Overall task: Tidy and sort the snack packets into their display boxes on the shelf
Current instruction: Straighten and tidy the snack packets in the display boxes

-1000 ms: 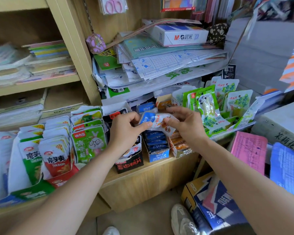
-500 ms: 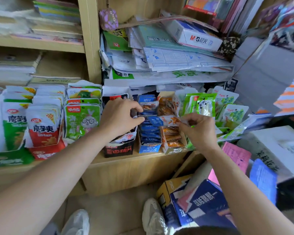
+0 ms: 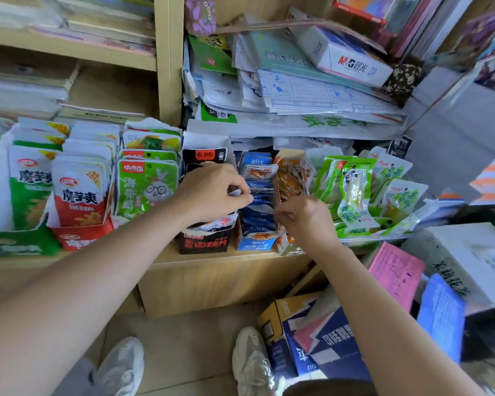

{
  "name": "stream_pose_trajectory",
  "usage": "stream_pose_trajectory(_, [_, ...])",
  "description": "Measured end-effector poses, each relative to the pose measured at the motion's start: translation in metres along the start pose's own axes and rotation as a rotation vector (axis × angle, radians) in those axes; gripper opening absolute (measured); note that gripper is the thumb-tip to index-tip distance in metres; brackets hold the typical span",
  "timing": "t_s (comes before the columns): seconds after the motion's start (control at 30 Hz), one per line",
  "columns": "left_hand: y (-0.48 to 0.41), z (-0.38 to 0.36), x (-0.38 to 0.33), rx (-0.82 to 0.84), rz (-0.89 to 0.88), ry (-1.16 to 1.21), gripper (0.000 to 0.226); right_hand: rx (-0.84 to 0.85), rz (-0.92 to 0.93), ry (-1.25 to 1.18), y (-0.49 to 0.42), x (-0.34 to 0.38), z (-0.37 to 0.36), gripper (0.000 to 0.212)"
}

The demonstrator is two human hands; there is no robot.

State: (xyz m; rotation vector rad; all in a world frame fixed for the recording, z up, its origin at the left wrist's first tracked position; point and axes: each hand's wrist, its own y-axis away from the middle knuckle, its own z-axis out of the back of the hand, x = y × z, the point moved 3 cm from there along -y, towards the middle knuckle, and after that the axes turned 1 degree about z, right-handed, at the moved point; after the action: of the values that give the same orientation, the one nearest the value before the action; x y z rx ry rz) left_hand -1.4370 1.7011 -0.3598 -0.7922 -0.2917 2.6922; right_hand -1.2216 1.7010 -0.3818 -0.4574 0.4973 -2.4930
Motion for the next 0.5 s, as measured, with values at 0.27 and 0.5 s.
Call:
stream_pose_trajectory(0.27, [0.014, -0.003, -0.002, -0.023, -0.083, -0.064, 0.031, 0.044, -0.247, -0.209, -0.020, -0.001, -0.002, 0.022])
stream_pose_trajectory(0.5, [-0.003, -0.010, -0.035, -0.114, -0.168, -0.220, 0.026, -0.071, -0.332, -0.462, -0.002, -0.009, 0.008, 0.016])
